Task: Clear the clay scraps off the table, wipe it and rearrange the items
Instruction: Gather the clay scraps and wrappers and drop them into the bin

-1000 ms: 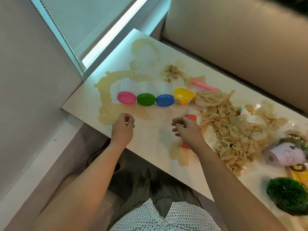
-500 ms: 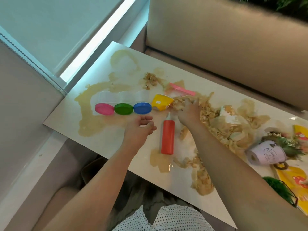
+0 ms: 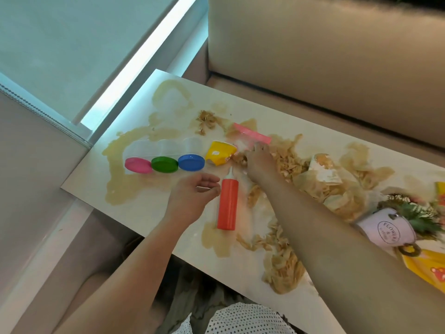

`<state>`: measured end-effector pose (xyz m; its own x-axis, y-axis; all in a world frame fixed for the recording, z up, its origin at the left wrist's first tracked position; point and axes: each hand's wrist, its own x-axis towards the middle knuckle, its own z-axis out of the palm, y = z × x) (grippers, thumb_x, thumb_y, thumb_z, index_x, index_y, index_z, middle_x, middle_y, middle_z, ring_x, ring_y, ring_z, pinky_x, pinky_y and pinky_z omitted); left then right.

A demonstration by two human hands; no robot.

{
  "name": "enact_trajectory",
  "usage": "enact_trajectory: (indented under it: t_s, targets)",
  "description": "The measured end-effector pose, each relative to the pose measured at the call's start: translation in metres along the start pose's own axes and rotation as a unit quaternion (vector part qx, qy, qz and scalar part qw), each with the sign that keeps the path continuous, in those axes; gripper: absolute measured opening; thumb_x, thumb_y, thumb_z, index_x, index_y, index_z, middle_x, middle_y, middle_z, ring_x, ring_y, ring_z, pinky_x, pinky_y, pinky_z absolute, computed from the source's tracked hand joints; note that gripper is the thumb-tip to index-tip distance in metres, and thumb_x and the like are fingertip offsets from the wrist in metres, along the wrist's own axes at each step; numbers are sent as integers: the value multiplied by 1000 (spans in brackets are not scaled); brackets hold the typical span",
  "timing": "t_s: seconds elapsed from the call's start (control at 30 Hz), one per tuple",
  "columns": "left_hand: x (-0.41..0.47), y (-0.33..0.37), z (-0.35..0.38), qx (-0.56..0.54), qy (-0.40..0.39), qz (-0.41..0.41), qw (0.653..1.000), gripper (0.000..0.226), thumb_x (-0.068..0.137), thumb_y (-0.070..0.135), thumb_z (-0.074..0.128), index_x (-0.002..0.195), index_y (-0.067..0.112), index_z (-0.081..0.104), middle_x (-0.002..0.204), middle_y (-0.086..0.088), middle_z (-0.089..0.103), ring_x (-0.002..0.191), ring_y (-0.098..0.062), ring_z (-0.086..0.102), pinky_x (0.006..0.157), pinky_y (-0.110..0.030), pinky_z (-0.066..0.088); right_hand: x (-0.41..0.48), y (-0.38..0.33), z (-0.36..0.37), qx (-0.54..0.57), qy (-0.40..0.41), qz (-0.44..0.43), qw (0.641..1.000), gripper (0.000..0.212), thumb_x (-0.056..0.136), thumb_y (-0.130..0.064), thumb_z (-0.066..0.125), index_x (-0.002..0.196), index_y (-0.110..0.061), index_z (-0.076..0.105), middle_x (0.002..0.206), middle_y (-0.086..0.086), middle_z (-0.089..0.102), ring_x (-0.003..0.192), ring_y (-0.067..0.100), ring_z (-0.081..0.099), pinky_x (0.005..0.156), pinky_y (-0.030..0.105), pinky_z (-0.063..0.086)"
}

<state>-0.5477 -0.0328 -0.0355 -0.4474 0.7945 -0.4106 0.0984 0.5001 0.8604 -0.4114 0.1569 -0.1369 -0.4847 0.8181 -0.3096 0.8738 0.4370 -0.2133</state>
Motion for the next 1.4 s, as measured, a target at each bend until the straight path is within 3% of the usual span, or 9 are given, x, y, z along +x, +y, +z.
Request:
enact_trajectory:
  t_s: [0.17,0.3,0.4,0.57,0.7,1.0,1.17,1.27,1.4]
  targets:
    - [-2,11,12,56,2,28,998,21,85,7,80,91,27,77,81,6,76,76,-6,73,74,-19,54,-7,22,-5,151,91,12,984,29,82,5,60,106,-9,69,118,12,56,111,29,54,88,33,47]
    - [-1,28,18,72,7,68,995,22,85,7,81,92,27,76,80,8,75,74,1,71,77,-17,54,-38,26,-44,316,122,42,940,24,90,0,59,107,-10,74,98,3,62,85,15,58,75,22,43]
    - [-1,51,26,33,0,106,994,22,83,9,84,92,28,77,84,8,78,85,-8,74,85,-25,59,-63,21,-63,466,75,69,879,11,92,-16,70,102,-16,74,83,-4,66,71,10,59,67,25,49]
    - [2,83,47,-91,-30,120,988,21,82,5,84,98,18,78,91,-6,79,89,-23,77,84,-34,62,-94,7,-62,668,-27,79,739,15,96,-3,62,106,0,73,92,13,70,78,18,65,75,32,57]
    - [7,65,56,66,0,141,988,15,88,11,80,95,25,79,85,8,77,78,-5,75,78,-24,59,-112,1,-68,751,-40,71,656,16,101,2,54,100,1,70,84,13,69,73,19,67,71,29,58]
    - [-16,47,70,164,7,254,953,26,92,21,77,118,16,77,100,20,66,90,15,64,78,-7,53,-125,7,-73,778,-13,113,618,9,96,4,63,98,-4,66,85,11,68,72,17,69,64,24,57]
    - [-16,47,68,110,41,179,977,35,83,19,86,116,20,75,104,5,73,88,-1,72,79,-18,60,-125,-3,-81,755,-25,92,649,12,97,5,59,96,-4,68,90,17,67,75,20,68,67,27,59]
    - [-17,48,64,65,81,153,983,31,83,10,84,106,27,72,94,9,74,86,-3,73,73,-17,58,-122,-11,-87,745,-50,77,660,21,99,4,52,99,-4,71,99,21,69,86,25,69,83,39,62]
    - [-10,47,48,45,161,134,977,24,84,10,81,99,27,73,84,16,74,80,5,71,77,-14,56,-115,-23,-93,680,-78,8,729,26,101,-2,52,114,-9,75,111,13,75,97,23,73,89,40,60]
